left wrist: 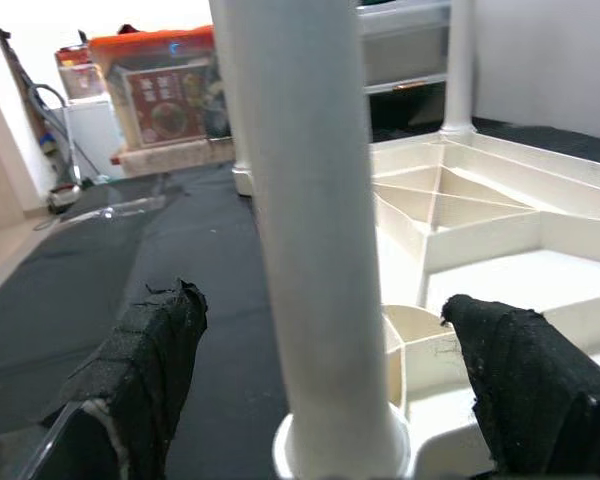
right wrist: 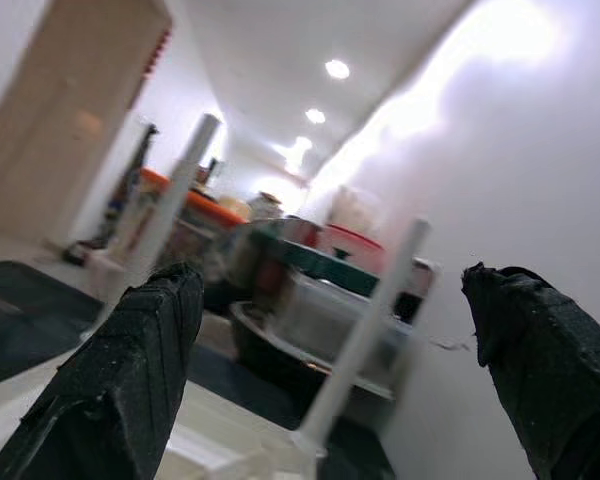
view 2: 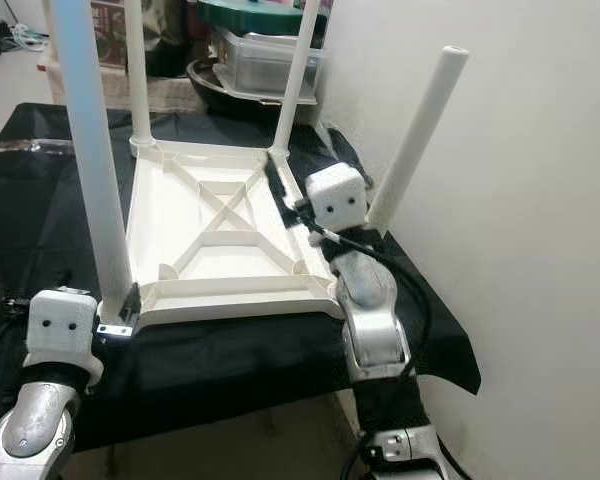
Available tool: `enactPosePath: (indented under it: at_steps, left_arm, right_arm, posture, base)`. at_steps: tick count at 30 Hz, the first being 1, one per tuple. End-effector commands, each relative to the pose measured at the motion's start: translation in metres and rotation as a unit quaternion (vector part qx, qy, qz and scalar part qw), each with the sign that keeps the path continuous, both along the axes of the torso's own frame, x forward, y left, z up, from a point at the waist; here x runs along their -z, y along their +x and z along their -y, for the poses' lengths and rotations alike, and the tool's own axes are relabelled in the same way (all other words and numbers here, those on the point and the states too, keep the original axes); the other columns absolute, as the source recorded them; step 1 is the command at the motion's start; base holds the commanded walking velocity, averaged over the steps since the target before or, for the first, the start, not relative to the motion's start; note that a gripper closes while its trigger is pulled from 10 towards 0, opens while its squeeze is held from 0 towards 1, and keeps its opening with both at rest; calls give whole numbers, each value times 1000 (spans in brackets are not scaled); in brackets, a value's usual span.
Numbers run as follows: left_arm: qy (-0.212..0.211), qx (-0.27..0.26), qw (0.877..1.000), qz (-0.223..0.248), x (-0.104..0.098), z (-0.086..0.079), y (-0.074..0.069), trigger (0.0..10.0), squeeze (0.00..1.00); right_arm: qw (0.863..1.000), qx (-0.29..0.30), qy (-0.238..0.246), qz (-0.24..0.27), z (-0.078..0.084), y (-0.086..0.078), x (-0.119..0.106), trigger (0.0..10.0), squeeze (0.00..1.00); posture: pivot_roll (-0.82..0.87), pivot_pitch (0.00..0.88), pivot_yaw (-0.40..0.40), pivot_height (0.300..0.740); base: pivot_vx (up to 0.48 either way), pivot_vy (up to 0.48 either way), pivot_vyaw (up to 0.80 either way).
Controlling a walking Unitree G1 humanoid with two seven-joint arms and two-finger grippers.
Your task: Building children table
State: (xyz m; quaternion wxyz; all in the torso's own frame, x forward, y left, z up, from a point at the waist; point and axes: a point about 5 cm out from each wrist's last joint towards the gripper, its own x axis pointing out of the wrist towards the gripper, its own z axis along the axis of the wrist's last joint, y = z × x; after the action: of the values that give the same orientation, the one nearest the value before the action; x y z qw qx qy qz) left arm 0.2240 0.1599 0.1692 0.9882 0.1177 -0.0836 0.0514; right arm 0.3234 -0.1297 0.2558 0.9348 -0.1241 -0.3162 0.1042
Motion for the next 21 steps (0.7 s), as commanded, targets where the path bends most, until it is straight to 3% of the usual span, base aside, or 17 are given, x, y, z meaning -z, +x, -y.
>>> enactPosePath:
  at_steps: [1,4,6,8,11,15,21]
  left_arm:
    - [3,20,1000,-16,5,3,1,10000,0]
    - [6,24,1000,-18,6,4,1,10000,0]
    - [8,27,999,-22,7,4,2,10000,0]
    - [7,29,999,-23,7,3,2,10000,0]
    - [7,31,999,-23,8,3,2,10000,0]
    - [7,33,999,-23,9,3,4,10000,0]
    - [7,36,999,-22,9,3,7,10000,0]
  right_arm:
    - [996,79,39,32,26,-6,-12,10000,0]
    - [993,101,50,41,34,-8,-16,10000,0]
    - [979,158,58,110,49,-21,-36,10000,0]
    - [968,189,61,156,54,-33,-49,10000,0]
    - [964,196,57,171,53,-37,-53,10000,0]
    - [961,201,50,183,51,-39,-60,10000,0]
    - [978,158,60,120,52,-20,-62,10000,0]
  posture:
    - [121,0,-155,740]
    - [119,0,-152,740]
    - [118,0,-147,740]
    - [115,0,-144,740]
    - [115,0,-144,740]
    - [115,0,-141,740]
    - [115,0,-140,740]
  base:
    - [0,0,0]
    - [0,0,0]
    - [0,-126,0]
    - [0,0,0]
    - [0,0,0]
    - [0,0,0]
    - [0,0,0]
